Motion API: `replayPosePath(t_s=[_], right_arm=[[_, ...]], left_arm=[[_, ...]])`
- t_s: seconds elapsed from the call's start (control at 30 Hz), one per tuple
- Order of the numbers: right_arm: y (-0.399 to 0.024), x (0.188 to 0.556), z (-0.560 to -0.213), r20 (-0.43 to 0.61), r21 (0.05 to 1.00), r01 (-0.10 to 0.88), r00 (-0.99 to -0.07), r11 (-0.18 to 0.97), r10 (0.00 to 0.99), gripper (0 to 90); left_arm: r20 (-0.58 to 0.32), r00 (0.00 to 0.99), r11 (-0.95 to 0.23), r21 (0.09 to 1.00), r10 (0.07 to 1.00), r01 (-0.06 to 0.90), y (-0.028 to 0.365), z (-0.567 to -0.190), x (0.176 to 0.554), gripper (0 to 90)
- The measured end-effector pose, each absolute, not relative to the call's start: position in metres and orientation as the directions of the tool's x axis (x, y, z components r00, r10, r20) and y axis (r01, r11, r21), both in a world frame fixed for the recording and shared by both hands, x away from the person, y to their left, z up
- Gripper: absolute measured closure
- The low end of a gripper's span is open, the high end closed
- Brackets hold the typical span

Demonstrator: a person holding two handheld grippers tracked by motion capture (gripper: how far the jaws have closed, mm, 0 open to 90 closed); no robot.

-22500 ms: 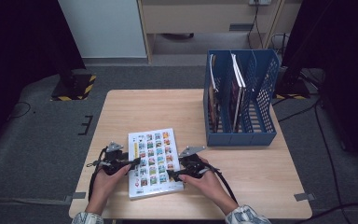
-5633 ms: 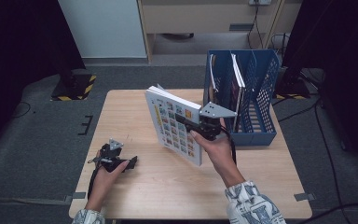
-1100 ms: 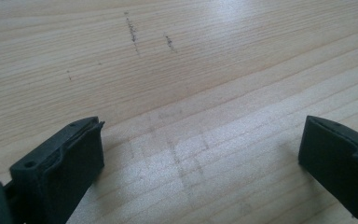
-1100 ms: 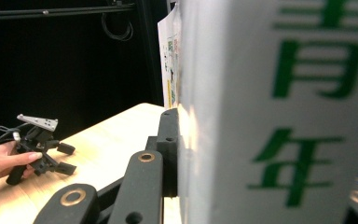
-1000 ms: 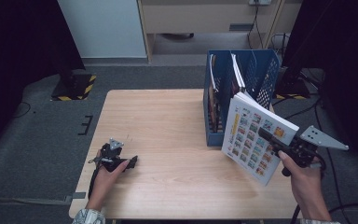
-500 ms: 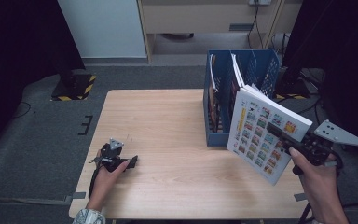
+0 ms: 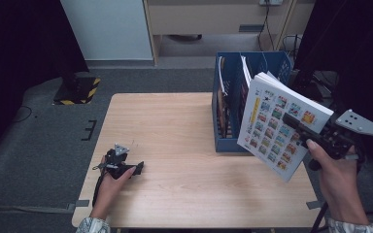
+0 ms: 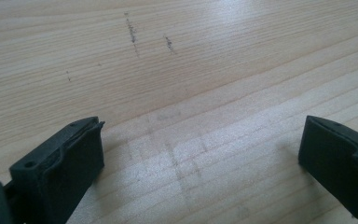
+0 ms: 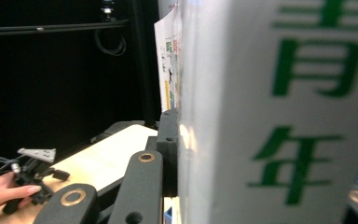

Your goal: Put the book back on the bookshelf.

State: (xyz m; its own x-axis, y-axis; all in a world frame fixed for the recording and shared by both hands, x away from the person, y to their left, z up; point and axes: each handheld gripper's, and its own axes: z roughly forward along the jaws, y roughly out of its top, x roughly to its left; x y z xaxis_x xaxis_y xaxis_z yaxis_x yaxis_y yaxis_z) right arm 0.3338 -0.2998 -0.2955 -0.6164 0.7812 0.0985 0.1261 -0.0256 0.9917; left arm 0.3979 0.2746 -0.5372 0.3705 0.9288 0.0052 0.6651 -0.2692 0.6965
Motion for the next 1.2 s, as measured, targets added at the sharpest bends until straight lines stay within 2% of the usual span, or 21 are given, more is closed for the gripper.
replayPosePath(t_s=[0.43, 1.2], right_arm=[[-0.306, 0.359, -0.293, 0.098, 0.988, 0.150, -0.545, -0.018, 0.833, 74.0], [-0.314, 0.378, -0.281, 0.075, 0.989, 0.146, -0.456, -0.008, 0.887, 74.0]], left_arm=[[0.005, 0.366, -0.265, 0.697, 0.931, 0.666, 0.274, -0.537, 0.398, 0.0], [0.005, 0.362, -0.263, 0.697, 0.932, 0.667, 0.273, -0.537, 0.399, 0.0]])
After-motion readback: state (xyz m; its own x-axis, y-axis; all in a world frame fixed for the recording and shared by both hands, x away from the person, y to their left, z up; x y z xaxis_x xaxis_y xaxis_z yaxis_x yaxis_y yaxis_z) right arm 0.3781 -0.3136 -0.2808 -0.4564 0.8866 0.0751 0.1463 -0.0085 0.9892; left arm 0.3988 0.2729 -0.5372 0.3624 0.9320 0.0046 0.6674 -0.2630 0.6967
